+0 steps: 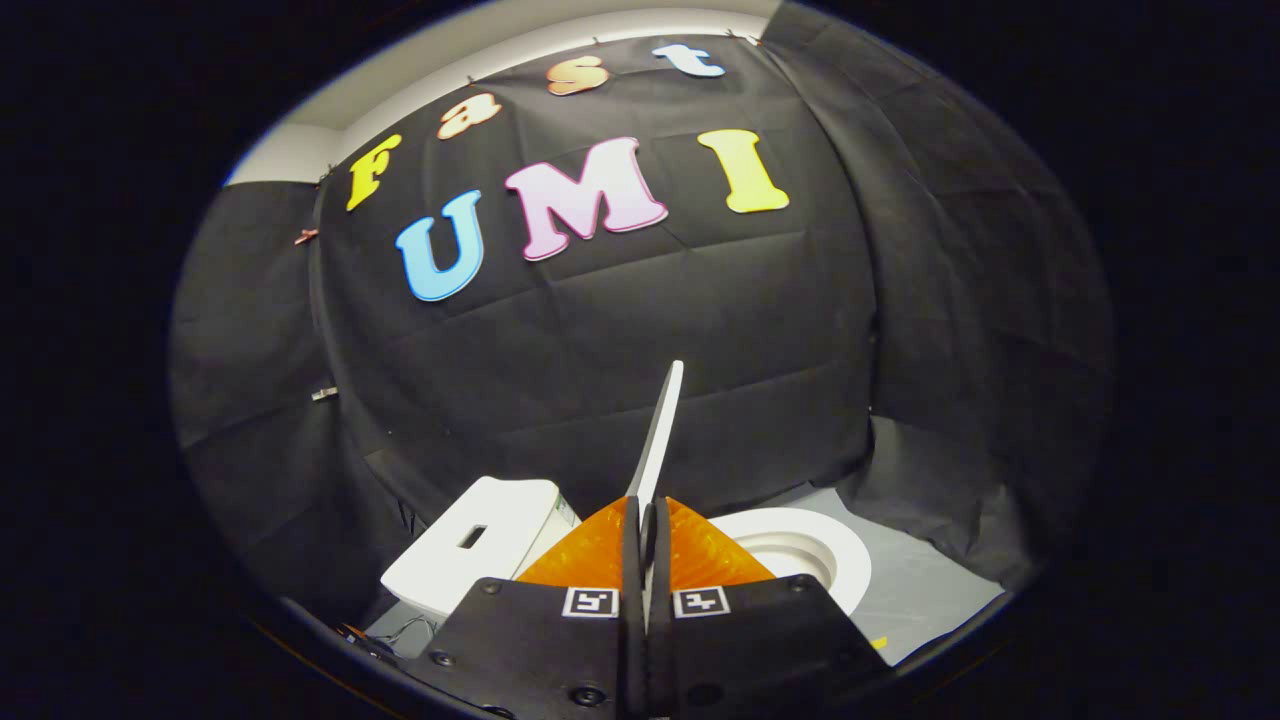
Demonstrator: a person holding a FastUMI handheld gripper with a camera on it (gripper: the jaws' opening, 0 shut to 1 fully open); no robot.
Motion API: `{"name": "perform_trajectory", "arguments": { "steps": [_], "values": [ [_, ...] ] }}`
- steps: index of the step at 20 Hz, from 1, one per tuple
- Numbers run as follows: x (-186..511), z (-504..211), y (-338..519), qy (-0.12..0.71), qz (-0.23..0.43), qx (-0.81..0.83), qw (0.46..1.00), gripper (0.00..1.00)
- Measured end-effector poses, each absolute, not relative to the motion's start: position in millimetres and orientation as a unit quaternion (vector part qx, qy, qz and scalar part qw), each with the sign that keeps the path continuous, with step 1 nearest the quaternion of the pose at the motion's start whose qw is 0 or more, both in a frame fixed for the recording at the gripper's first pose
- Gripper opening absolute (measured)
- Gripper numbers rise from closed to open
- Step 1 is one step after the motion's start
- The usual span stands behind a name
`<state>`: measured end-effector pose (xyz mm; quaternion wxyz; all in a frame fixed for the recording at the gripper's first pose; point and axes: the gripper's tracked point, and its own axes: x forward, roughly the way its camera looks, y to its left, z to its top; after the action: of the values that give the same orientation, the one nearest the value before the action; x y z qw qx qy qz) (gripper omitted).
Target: Open the toilet lid.
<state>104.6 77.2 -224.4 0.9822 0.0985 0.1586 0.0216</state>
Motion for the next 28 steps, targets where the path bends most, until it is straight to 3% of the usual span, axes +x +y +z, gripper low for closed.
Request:
{"name": "perform_trajectory", "arguments": {
  "steps": [13, 28],
  "values": [
    [112, -199, 230, 0.130, 0.096, 0.019, 0.987, 0.06],
    [117, -210, 302, 0.135, 0.138, -0.016, 0.981, 0.06]
  ]
}}
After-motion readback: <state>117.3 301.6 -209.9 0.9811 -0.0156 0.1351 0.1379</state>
